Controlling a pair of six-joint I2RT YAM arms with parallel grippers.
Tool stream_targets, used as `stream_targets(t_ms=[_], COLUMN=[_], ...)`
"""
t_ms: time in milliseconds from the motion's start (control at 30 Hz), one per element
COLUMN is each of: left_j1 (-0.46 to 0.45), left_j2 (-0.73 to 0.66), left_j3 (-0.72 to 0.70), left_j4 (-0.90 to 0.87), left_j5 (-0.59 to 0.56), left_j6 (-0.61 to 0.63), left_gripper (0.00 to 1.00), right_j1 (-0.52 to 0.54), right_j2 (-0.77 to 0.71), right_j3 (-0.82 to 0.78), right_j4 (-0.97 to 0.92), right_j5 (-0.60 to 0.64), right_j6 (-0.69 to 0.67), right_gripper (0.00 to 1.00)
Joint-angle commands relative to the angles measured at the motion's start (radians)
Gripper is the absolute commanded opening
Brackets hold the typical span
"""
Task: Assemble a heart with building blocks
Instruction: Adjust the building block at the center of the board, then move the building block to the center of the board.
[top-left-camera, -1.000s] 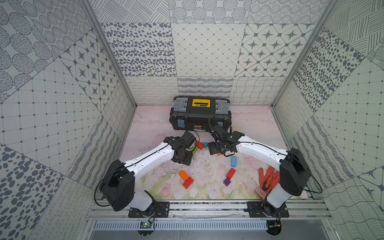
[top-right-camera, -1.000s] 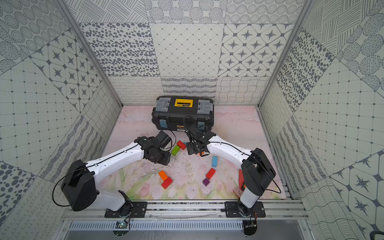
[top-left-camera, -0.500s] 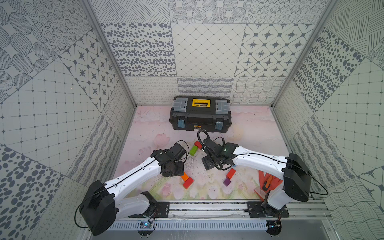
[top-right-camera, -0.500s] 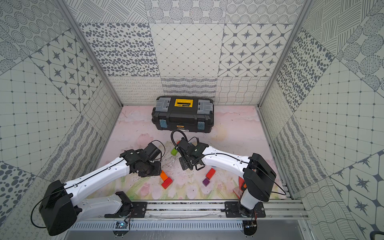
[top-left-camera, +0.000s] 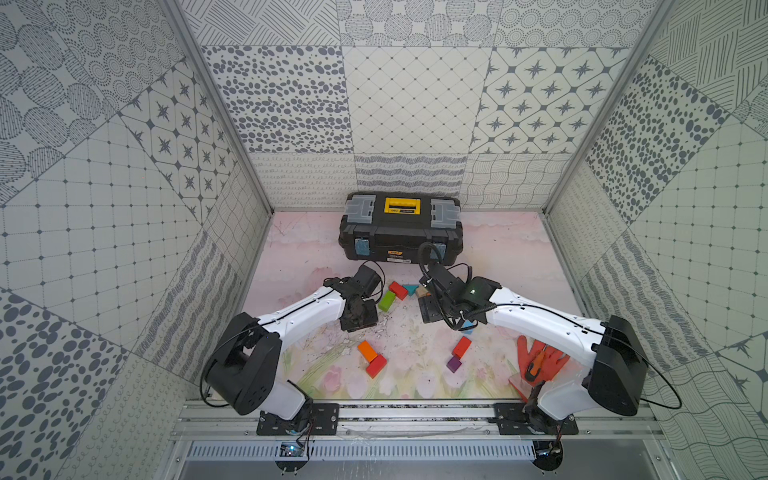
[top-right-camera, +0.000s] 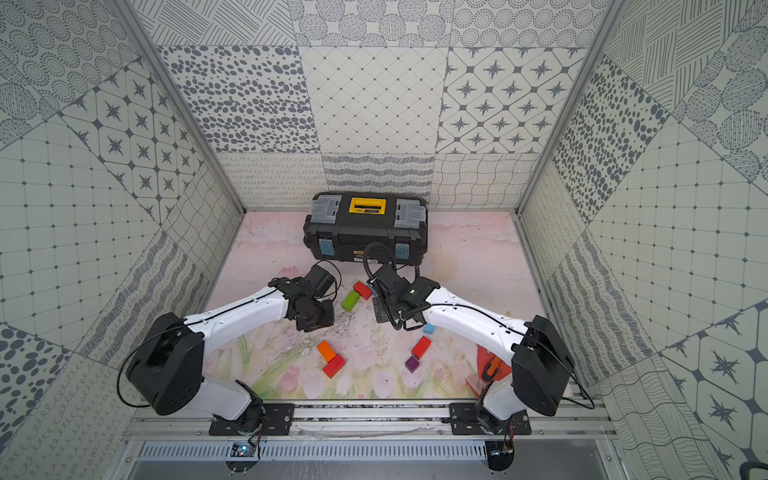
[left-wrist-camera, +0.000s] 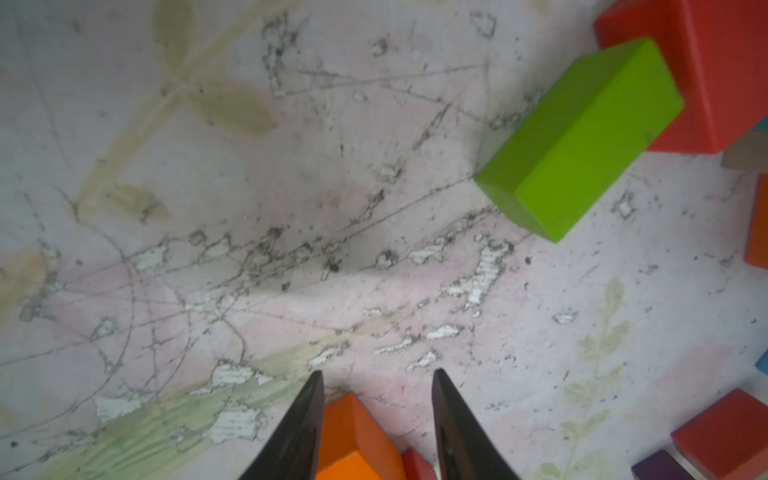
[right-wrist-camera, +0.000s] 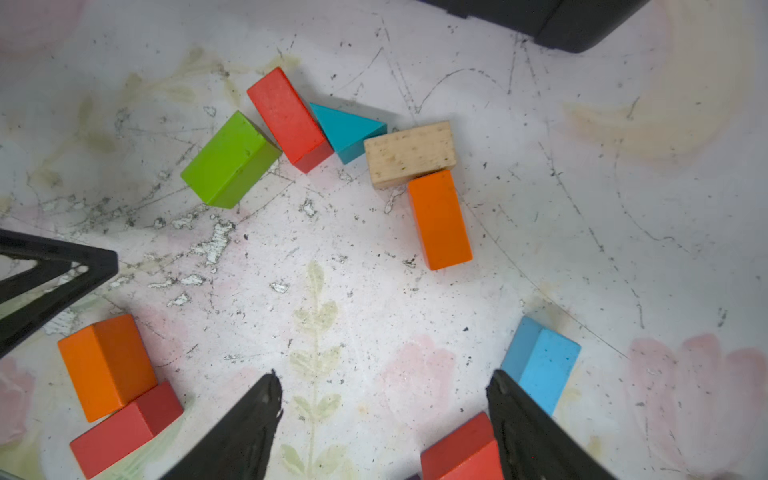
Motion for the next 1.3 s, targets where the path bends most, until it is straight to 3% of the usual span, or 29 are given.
stream_targets(t_ms=[0,267,800,1000,1267], left_j1=[0.033,0.045,0.067,0.067,0.116], left_j2=[0.080,0.183,0.191,0.069,-0.257], left_j3=[0.029,0.074,0.108,0.057,-0.111], left_j4=[0.150,0.188,0.150,0.056,-0.118], left_j5=[0.076,0.095,0.037,-0.025,-0.177], left_j6=[0.025,0.013,0.038,0.016,-0.026], left_gripper=[0.47,0.47,0.51,0.54,0.64], right_j1=[-0.002,-0.011,-0.015,0.019,0.264], right_j2=[-0.027,-0.052,-0.056,-0.011,0.269], right_j3=[-0.032,-0.053,-0.044,-0.011,0.156], right_j4=[0.007,-0.008,-0.022,-0.003,0.096], right_j5=[0.002,0.006,-0.007,-0.091,-0.235], right_j6=[0.025,0.030,0.027,-0.022,-0.114], right_gripper=[0.81,0.81,0.79,0.80,0.86])
